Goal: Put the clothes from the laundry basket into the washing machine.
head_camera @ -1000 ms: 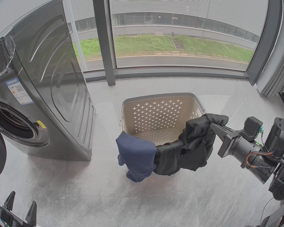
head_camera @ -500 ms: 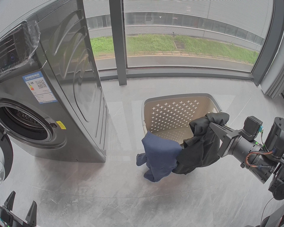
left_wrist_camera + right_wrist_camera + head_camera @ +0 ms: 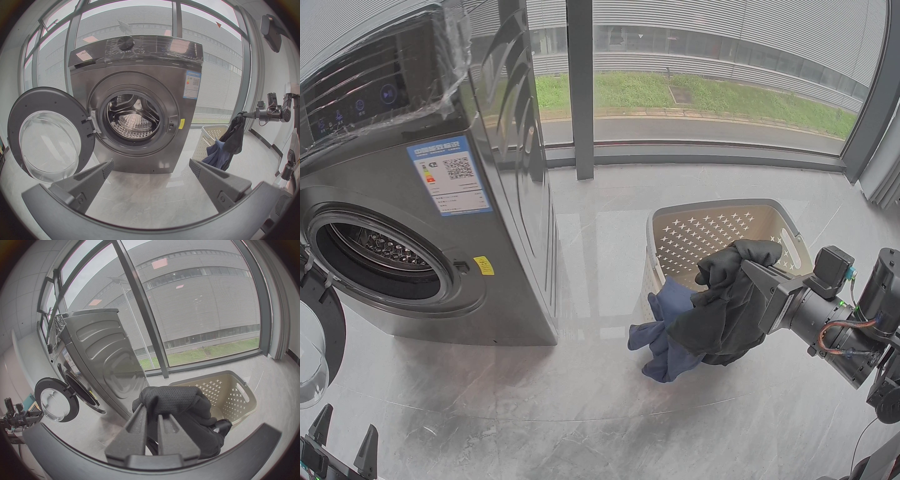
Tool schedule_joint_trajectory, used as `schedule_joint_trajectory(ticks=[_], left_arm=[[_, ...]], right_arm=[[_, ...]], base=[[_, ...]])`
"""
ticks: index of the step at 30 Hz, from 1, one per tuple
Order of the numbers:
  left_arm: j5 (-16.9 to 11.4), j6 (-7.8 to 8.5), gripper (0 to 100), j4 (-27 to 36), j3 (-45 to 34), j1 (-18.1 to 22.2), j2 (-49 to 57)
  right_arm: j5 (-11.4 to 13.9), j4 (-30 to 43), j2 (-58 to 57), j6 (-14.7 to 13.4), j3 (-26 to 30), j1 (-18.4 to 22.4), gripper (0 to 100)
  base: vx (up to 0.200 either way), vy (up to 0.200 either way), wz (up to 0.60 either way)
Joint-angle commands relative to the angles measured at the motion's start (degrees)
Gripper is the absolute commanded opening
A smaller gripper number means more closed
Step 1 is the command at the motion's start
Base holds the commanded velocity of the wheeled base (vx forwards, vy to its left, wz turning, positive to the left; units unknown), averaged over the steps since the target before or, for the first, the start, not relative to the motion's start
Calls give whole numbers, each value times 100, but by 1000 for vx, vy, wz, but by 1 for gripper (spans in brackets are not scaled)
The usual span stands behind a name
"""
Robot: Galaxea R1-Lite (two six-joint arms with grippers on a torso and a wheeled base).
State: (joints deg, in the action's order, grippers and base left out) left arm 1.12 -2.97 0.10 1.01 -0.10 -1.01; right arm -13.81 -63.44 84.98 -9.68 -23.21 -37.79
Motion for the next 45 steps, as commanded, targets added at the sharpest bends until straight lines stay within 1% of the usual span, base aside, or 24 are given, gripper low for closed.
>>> schedule_joint_trajectory(ticks=[1, 19, 28, 45], left_arm=[[2, -1, 100, -1, -92, 1, 48], [2, -10, 100, -1, -92, 1, 48], [2, -1, 100, -1, -92, 1, 48], [2, -10, 100, -1, -92, 1, 48]], right_arm=[[1, -2, 19, -8, 1, 0, 0], [1, -2, 10, -25, -34, -18, 0], [1, -2, 19, -25, -34, -27, 0], [1, -2, 10, -25, -26, -27, 0]], base=[[0, 200, 0], [0, 200, 0], [0, 0, 0], [-200, 0, 0]])
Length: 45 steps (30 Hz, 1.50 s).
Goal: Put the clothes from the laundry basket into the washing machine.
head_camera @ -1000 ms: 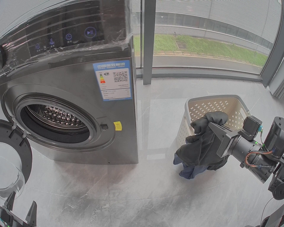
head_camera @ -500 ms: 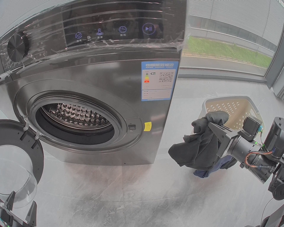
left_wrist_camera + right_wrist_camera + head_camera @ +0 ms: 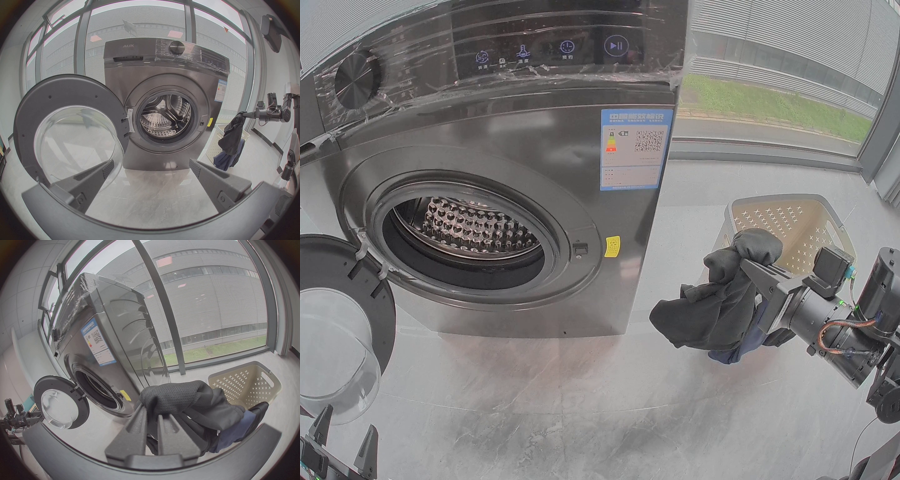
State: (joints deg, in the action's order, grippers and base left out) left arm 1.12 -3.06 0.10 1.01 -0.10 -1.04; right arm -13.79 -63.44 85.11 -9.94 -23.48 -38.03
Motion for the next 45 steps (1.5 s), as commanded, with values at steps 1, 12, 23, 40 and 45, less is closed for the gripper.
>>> schedule_joint_trajectory(ticks=[1, 12, 23, 40, 45], left_arm=[[2, -2, 100, -1, -92, 1, 51], [2, -2, 100, -1, -92, 1, 51], [2, -2, 100, -1, -92, 1, 51], [2, -2, 100, -1, -92, 1, 51], [2, -10, 100, -1, -92, 1, 51]], right_arm=[[-1, -2, -4, 0, 1, -2, 0], [8, 7, -30, 18, 54, -2, 0], [16, 7, -48, 0, 72, 7, 0], [8, 16, -92, 0, 80, 7, 0], [8, 16, -92, 0, 72, -2, 0]], base=[[-200, 0, 0], [0, 0, 0], [0, 127, 0], [0, 94, 0], [0, 200, 0]])
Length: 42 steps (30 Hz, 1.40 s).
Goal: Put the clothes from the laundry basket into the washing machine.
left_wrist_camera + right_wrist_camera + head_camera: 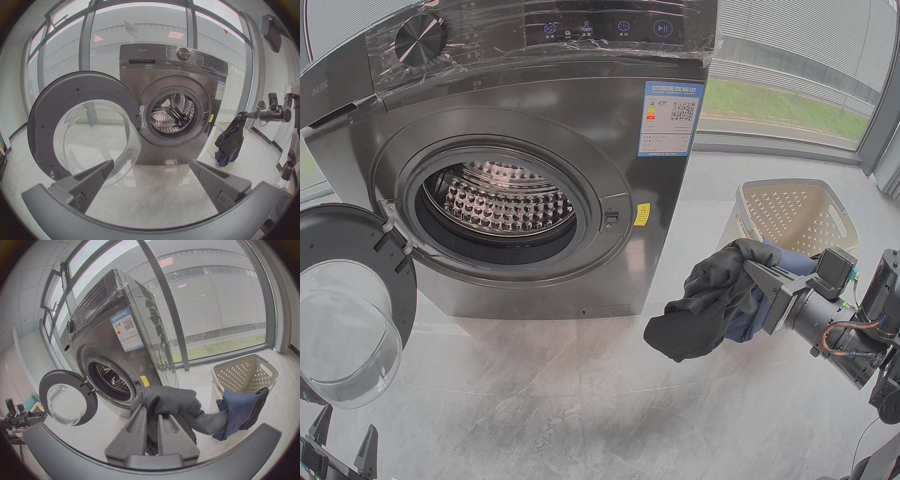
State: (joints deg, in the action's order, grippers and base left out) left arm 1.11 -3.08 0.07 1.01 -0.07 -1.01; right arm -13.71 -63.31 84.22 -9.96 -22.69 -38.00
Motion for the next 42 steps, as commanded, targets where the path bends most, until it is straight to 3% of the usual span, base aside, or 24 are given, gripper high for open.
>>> schedule_joint_trajectory(ticks=[1, 9, 11, 15, 19, 25, 29, 36, 42], left_arm=[[3, 1, 100, 1, -92, -1, 48], [12, -8, 100, 1, -92, -1, 48], [12, -8, 100, 1, -92, -1, 48], [12, -8, 100, 1, -92, -1, 48], [12, -8, 100, 1, -92, -1, 48], [12, -8, 100, 1, -92, -1, 48], [12, -8, 100, 1, -92, -1, 48], [12, -8, 100, 1, -92, -1, 48], [12, -8, 100, 1, -92, -1, 48]], right_arm=[[0, 2, -3, 3, -8, 3, 0], [71, -15, -29, -41, -8, 3, 0], [255, -24, -64, -68, 10, 3, 0], [853, -68, -407, -252, 186, 82, 0], [677, 2, -609, -182, 344, 205, 0], [686, -59, -662, -208, 801, 319, 0], [695, -41, -714, -208, 818, 469, 0], [853, 46, -961, -234, 950, 337, 0], [1090, 46, -978, -762, 950, 337, 0]], base=[[0, 200, 0], [0, 0, 0], [0, 0, 0], [0, 0, 0], [0, 0, 0], [0, 0, 0], [0, 0, 0], [0, 57, 0], [0, 133, 0]])
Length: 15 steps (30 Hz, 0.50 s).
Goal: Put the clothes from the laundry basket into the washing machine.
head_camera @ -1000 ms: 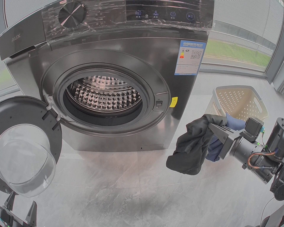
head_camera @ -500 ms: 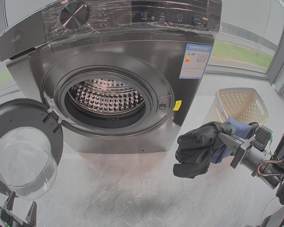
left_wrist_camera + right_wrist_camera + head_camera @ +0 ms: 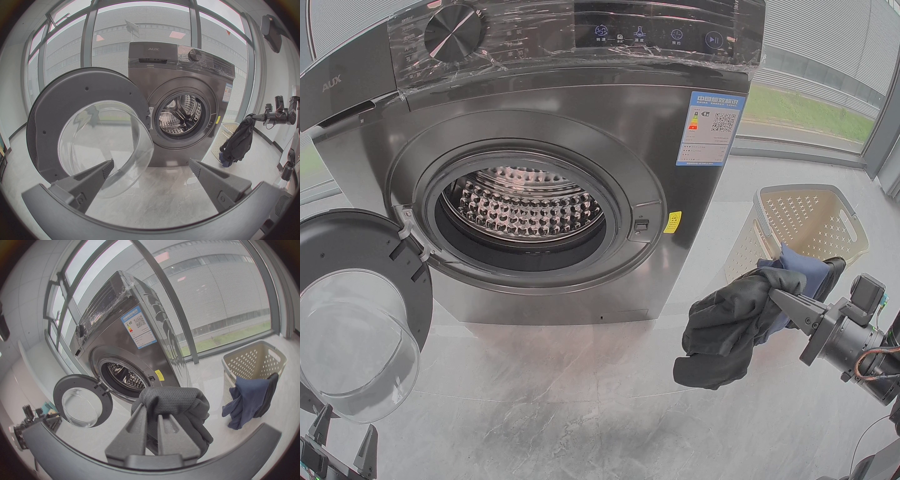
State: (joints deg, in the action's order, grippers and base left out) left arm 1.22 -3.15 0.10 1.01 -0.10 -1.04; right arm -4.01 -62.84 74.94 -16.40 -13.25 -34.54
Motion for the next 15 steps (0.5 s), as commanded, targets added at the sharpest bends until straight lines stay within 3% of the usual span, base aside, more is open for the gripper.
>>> schedule_joint_trajectory(ticks=[1, 10, 15], left_arm=[[1, -2, 100, -1, -92, 1, 51], [1, -2, 100, -1, -92, 1, 51], [1, -2, 100, -1, -92, 1, 51]], right_arm=[[173, 0, -49, -127, 16, -9, 0], [419, -18, -40, -215, 130, 228, 0], [480, -18, -49, -294, 165, 377, 0]], base=[[0, 0, 0], [0, 0, 0], [0, 200, 0]])
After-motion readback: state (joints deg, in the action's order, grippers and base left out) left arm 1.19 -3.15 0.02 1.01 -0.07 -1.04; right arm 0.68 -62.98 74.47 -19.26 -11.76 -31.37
